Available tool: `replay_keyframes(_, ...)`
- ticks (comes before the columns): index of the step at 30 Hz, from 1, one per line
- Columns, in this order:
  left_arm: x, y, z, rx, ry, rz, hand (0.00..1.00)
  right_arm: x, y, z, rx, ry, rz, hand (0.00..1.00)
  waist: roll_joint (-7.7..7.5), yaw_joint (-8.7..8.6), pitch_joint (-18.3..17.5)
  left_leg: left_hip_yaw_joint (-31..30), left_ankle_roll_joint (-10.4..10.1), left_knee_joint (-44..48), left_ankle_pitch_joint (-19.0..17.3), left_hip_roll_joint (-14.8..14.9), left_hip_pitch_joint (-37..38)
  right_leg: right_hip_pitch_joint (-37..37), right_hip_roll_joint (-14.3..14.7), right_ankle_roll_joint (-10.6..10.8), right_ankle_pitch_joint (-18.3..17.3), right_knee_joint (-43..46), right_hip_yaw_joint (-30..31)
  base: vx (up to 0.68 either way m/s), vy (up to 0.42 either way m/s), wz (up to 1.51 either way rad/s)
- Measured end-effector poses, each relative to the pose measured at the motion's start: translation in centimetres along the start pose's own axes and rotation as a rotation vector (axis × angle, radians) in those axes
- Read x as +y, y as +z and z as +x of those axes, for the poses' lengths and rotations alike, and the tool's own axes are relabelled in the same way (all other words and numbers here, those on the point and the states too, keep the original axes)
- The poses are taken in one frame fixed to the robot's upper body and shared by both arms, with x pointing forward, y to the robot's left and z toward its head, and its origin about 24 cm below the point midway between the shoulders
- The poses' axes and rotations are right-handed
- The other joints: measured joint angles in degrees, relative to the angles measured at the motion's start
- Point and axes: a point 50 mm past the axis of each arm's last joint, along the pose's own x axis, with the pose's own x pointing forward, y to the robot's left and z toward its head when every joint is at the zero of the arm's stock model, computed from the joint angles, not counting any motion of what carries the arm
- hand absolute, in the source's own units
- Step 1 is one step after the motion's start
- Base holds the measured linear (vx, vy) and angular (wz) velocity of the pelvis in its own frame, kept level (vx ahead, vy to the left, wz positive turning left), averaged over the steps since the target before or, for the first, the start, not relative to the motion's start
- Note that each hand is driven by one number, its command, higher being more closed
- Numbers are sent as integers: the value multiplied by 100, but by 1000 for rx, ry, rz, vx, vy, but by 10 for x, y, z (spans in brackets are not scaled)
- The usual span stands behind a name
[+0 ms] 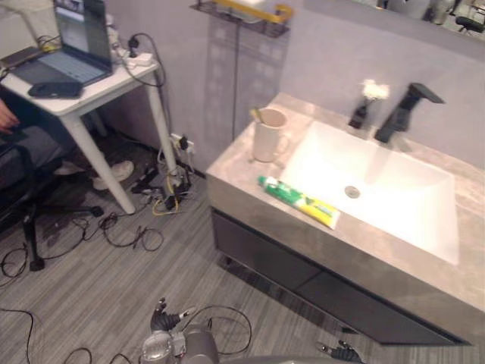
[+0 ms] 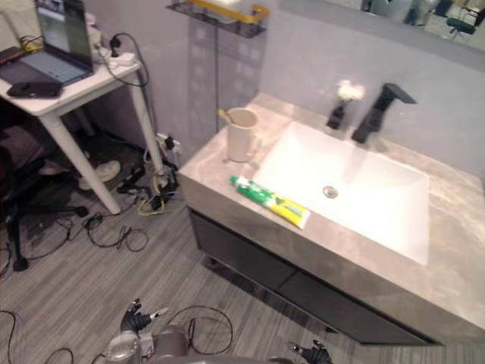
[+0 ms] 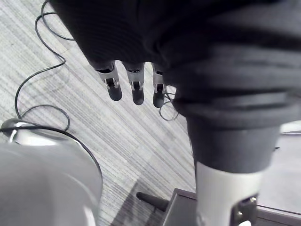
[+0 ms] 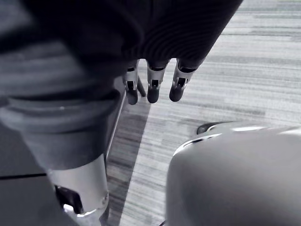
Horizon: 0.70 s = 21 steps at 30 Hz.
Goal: Organize washtable
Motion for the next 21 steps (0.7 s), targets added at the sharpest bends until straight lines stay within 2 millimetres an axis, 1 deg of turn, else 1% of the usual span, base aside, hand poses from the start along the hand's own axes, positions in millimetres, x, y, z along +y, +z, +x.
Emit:
replay_keyframes(1,-2,-4,-1,18,-11,9,0,1,10,1,-42,3,-3,0,88,-12,-43,378,252,118,-373,-4,51,-230,-137,28,306,45,332,113,555,-92)
replay_keyframes(2,-5,-5,-2,20,-19,13,0,3,15,1,-55,7,-3,0,117,-7,-68,504,343,137,-513,-6,66,-363,-182,-114,420,83,390,42,457,-116)
replay_keyframes(3,-4,-6,-2,22,-21,21,0,8,20,2,-71,20,-7,0,179,9,-61,777,384,126,-628,-7,93,-655,-295,-428,622,231,388,-26,354,-130)
replay_keyframes(4,-9,-8,-3,25,-37,31,0,11,29,3,-96,34,-25,0,264,14,-16,1199,449,-27,-659,-23,229,-1052,-473,-1035,1038,467,162,-54,422,-159)
replay_keyframes(5,-13,-10,-5,31,-57,44,0,11,38,4,-122,36,-52,0,363,-17,40,1600,612,-274,-614,-12,471,-1361,-640,-1528,1005,963,-339,-59,402,-139)
replay_keyframes(6,-13,-12,-5,35,-64,55,0,11,40,4,-131,37,-58,0,391,-54,59,1810,774,-405,-556,-18,611,-1492,-673,-1580,785,1422,-667,-47,347,-106)
replay_keyframes(7,-11,-13,-6,38,-66,70,0,13,41,4,-136,46,-81,0,376,-61,64,2031,978,-654,-461,-84,850,-1507,-660,-1525,480,1865,-1222,-23,291,-114)
replay_keyframes(8,-12,-16,-7,44,-80,83,0,13,40,4,-131,58,-128,0,426,-28,68,2312,1068,-1016,-367,-104,1163,-1348,-457,-1469,141,1852,-1947,-28,266,-109)
replay_keyframes(9,-12,-17,-8,46,-87,87,0,15,39,4,-129,66,-141,0,452,-33,58,2312,1071,-1098,-344,-117,1215,-1264,-290,-1367,61,1705,-2081,-16,224,-103)
replay_keyframes(10,-13,-17,-7,44,-98,107,0,20,41,4,-136,81,-167,0,427,-41,42,2300,1089,-1203,-283,-188,1260,-1121,-44,-1194,-51,1242,-2148,-14,166,-69)
replay_keyframes(11,-10,-13,-5,35,-99,121,0,21,38,4,-127,88,-183,0,343,-31,22,2295,1109,-1269,-251,-310,1233,-1014,14,-1106,-76,740,-2106,2,131,-60)
replay_keyframes(12,-10,-13,-5,34,-100,123,0,22,37,4,-122,90,-190,0,284,-36,8,2291,1096,-1270,-234,-345,1221,-942,34,-1001,-75,536,-2104,-4,61,-48)
replay_keyframes(13,-11,-13,-5,40,-102,123,0,22,40,4,-127,90,-183,0,318,-70,22,2230,1080,-1301,-183,-396,1207,-900,64,-777,42,289,-2072,-5,39,-24)
replay_keyframes(15,-11,-15,-5,45,-102,124,0,22,41,5,-131,88,-186,0,333,-122,26,2217,1027,-1358,-127,-410,1248,-853,114,-650,144,108,-1974,1,31,-19)
replay_keyframes(16,-10,-17,-6,51,-100,123,0,22,41,5,-129,87,-185,0,342,-168,25,2190,991,-1361,-105,-395,1287,-758,175,-637,189,-9,-1965,16,8,-10)
replay_keyframes(17,-9,-17,-6,53,-98,122,0,22,40,5,-124,87,-185,0,340,-174,25,2177,973,-1378,-94,-392,1328,-692,212,-656,217,-87,-1972,28,-12,-6)
replay_keyframes(19,-7,-19,-6,59,-88,110,0,20,35,5,-105,81,-179,0,298,-163,6,2125,910,-1592,-56,-346,1522,-459,381,-661,340,-445,-1979,21,-32,-10)
replay_keyframes(21,-5,-20,-6,67,-73,84,0,17,31,5,-87,70,-153,0,268,-162,-6,2097,889,-1655,-44,-279,1562,-396,497,-711,376,-577,-1988,20,-32,-7)
